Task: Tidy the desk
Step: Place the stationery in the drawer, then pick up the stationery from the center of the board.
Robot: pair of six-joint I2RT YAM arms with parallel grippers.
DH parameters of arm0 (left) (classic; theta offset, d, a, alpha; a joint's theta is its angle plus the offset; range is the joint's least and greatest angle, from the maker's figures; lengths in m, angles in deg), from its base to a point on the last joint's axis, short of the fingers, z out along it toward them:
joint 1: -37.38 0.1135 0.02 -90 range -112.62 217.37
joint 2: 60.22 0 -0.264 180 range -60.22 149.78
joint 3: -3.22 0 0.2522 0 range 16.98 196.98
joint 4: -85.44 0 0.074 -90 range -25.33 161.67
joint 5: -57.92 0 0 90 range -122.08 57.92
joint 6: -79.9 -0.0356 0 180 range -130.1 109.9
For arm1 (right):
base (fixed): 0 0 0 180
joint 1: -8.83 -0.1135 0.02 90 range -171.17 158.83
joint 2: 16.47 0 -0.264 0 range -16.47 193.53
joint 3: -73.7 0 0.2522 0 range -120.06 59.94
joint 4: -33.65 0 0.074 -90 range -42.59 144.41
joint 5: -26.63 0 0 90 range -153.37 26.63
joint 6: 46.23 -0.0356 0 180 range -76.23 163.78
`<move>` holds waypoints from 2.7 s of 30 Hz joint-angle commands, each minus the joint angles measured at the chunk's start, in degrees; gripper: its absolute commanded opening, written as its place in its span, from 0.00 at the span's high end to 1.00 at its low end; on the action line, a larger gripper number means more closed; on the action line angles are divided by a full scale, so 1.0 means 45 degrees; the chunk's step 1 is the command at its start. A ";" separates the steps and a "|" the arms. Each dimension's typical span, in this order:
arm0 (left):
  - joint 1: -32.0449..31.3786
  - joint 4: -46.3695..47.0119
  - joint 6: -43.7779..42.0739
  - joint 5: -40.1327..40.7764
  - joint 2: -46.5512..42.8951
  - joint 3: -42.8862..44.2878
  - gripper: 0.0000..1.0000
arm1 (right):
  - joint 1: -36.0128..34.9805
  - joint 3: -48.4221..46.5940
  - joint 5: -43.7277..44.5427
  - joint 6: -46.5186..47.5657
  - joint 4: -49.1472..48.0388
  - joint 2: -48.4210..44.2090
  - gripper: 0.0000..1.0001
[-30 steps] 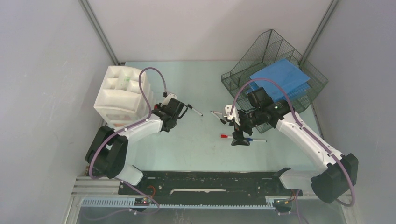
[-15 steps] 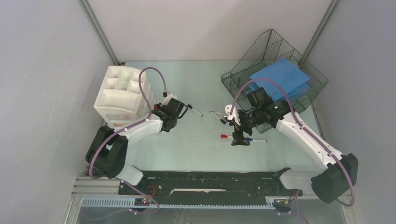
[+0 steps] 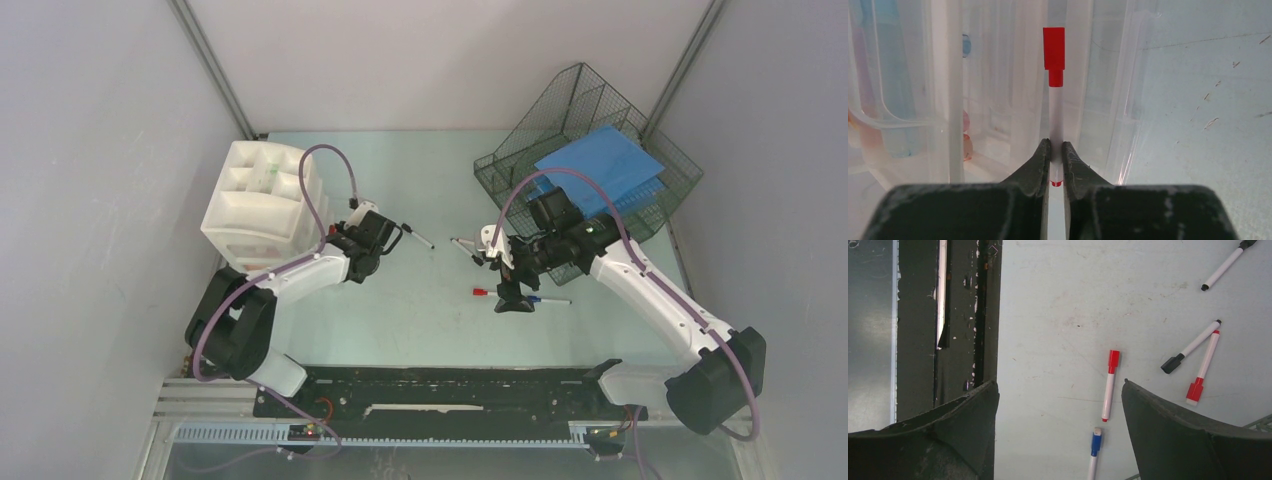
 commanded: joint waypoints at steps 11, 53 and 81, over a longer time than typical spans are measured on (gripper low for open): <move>0.0050 0.0021 0.0374 0.0363 0.0089 0.0569 0.82 | -0.0092 -0.0039 0.0114 0.0179 0.0117 0.0013 0.00; -0.0284 0.5201 0.3495 -0.9644 -0.8522 -0.4269 0.31 | -0.1033 0.0795 0.3714 -0.1134 -0.1981 0.1708 0.00; -0.0261 0.7744 0.5397 -1.0425 -1.1505 -0.7302 0.01 | -0.1864 0.0623 0.7765 -0.3246 -0.3830 0.6386 0.43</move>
